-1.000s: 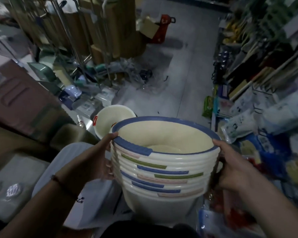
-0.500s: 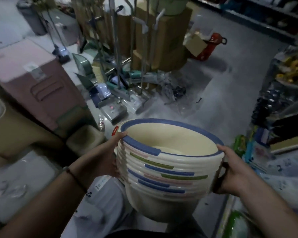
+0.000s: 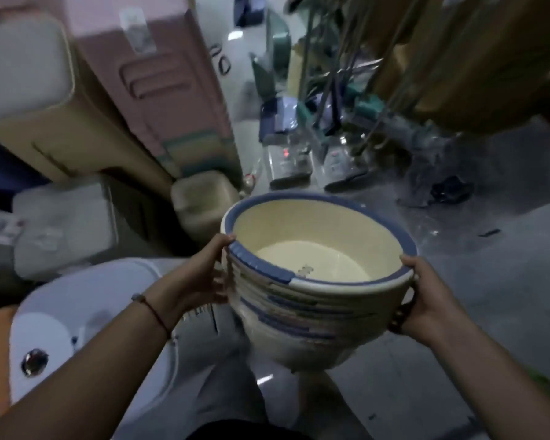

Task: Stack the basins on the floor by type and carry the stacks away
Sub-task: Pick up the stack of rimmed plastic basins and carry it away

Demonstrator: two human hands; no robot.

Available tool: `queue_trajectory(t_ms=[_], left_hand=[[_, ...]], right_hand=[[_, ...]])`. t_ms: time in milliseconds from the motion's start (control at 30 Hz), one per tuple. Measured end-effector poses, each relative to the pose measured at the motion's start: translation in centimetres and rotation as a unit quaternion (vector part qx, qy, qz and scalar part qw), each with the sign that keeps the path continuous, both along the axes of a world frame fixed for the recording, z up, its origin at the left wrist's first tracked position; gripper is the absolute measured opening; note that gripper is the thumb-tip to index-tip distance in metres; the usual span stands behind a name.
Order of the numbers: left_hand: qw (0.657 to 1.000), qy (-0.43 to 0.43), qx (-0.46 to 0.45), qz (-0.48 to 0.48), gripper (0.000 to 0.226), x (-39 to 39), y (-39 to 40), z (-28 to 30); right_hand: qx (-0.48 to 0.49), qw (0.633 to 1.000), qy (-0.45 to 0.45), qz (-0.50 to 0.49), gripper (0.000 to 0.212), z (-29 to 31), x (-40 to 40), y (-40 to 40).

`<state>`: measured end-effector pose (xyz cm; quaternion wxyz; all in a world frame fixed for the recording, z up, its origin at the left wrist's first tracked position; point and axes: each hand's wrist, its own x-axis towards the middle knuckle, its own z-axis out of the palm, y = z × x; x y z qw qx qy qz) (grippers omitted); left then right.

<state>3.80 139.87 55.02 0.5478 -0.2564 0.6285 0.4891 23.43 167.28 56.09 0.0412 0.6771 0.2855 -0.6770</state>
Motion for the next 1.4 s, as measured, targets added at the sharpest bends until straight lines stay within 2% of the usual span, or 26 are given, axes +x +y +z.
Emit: queue_trajectory(t_ms=[167, 233, 300, 467, 533, 667, 800, 967, 1067, 1100, 1200, 1400], left_hand=[[0.996, 0.018, 0.008, 0.081, 0.047, -1.1, 2.5, -6.1], [0.995, 0.027, 0.013, 0.094, 0.039, -2.2, 3.2, -8.7], [0.993, 0.047, 0.025, 0.101, 0.041, -3.4, 3.8, -11.7], [0.984, 0.117, 0.017, 0.133, 0.070, -5.3, 3.4, -20.3], [0.977, 0.133, 0.016, 0.164, 0.076, -5.4, 3.1, -23.7], [0.959, 0.135, 0.016, 0.247, 0.060, -3.7, 2.4, -29.5], [0.956, 0.117, -0.021, 0.270, 0.048, -0.7, 1.6, -33.8], [0.950, 0.155, -0.071, 0.262, 0.034, 0.5, 2.0, -35.9], [0.946, 0.187, -0.108, 0.243, 0.019, 0.8, 2.4, -36.3], [0.944, 0.195, -0.120, 0.236, 0.020, 0.9, 2.5, -36.3], [0.942, 0.222, -0.147, 0.206, 0.020, 1.0, 2.8, -36.6], [0.940, 0.234, -0.175, 0.175, 0.017, 1.1, 2.9, -37.0]], right_hand=[[0.000, 0.996, -0.001, 0.085, 0.044, -5.2, -5.5, 3.8], [0.012, 0.995, 0.000, 0.104, 0.049, -8.0, -7.2, 4.8], [0.033, 0.993, 0.010, 0.117, 0.053, -11.0, -8.9, 5.5], [0.089, 0.985, 0.058, 0.137, 0.036, -19.0, -12.8, 5.5], [0.099, 0.981, 0.077, 0.145, 0.036, -22.4, -13.8, 5.4], [0.078, 0.980, 0.097, 0.153, 0.043, -29.2, -12.9, 4.9], [0.064, 0.987, 0.069, 0.126, 0.034, -34.6, -9.2, 3.9], [0.120, 0.983, -0.028, 0.135, 0.044, -37.4, -8.7, 2.3], [0.147, 0.974, -0.067, 0.158, 0.064, -38.0, -8.9, 2.2], [0.151, 0.971, -0.082, 0.167, 0.062, -38.2, -9.0, 2.3], [0.179, 0.956, -0.117, 0.198, 0.041, -38.3, -9.0, 2.1], [0.215, 0.943, -0.122, 0.223, 0.034, -38.8, -8.7, 2.2]])
